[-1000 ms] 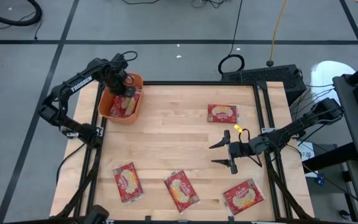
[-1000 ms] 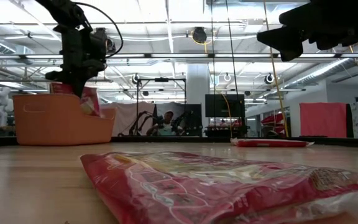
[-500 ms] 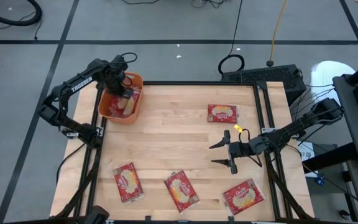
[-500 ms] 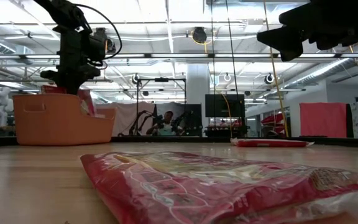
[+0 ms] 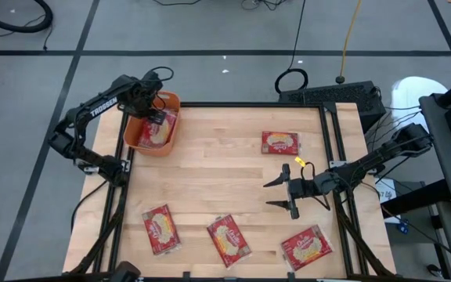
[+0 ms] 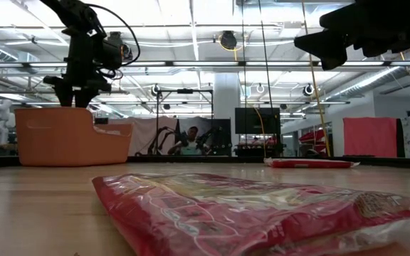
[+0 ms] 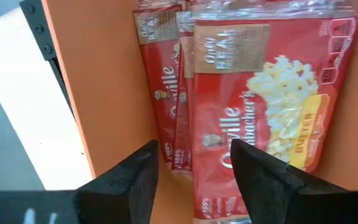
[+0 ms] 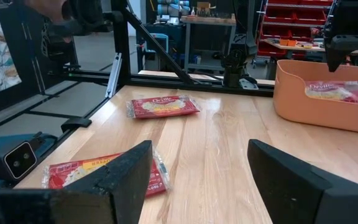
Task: Sort popcorn bags into baskets
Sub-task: Put the red popcorn bag into the orange bin
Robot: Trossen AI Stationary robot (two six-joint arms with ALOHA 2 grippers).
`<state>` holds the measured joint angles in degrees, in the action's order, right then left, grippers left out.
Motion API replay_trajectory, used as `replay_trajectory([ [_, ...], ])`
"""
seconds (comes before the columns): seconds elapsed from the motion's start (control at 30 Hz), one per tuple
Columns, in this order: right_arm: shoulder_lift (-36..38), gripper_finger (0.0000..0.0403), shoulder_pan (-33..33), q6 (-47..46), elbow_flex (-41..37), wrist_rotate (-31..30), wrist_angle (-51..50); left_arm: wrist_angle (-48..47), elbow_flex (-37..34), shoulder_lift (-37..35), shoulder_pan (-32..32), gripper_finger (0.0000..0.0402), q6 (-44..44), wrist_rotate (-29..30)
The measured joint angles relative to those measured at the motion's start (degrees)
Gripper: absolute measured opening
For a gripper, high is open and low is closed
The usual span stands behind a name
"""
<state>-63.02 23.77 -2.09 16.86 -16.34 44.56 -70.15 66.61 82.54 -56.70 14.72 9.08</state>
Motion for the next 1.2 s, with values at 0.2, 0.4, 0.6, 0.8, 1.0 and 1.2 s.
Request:
replay_trajectory([
  [0.2,0.0,0.0256,0.0,0.0,0.0,0.0,0.0,1.1,0.0,0.0,0.9,0.0212,-1.4,1.5],
  [0.4,0.0,0.0256,0.0,-0.1,0.0,-1.1,-0.4,9.6,-0.1,-4.7,4.0,0.0185,-4.7,-1.3],
  [0.6,0.0,0.0256,0.0,-1.3,0.0,-15.0,-5.7,17.9,0.0,-12.4,15.1,0.0154,-4.4,-6.0],
  [0.8,0.0,0.0256,-1.5,-6.1,2.1,-22.9,-19.4,27.5,-3.6,-18.3,34.4,0.0138,0.7,-1.2],
  [1.0,0.0,0.0256,-4.6,-9.0,9.9,-23.0,-40.6,46.2,-15.3,-21.4,52.3,0.0136,3.5,10.4],
  [1.2,0.0,0.0256,-9.9,-5.2,14.1,-22.8,-57.6,66.1,-24.4,-19.2,67.5,0.0136,9.2,20.9],
])
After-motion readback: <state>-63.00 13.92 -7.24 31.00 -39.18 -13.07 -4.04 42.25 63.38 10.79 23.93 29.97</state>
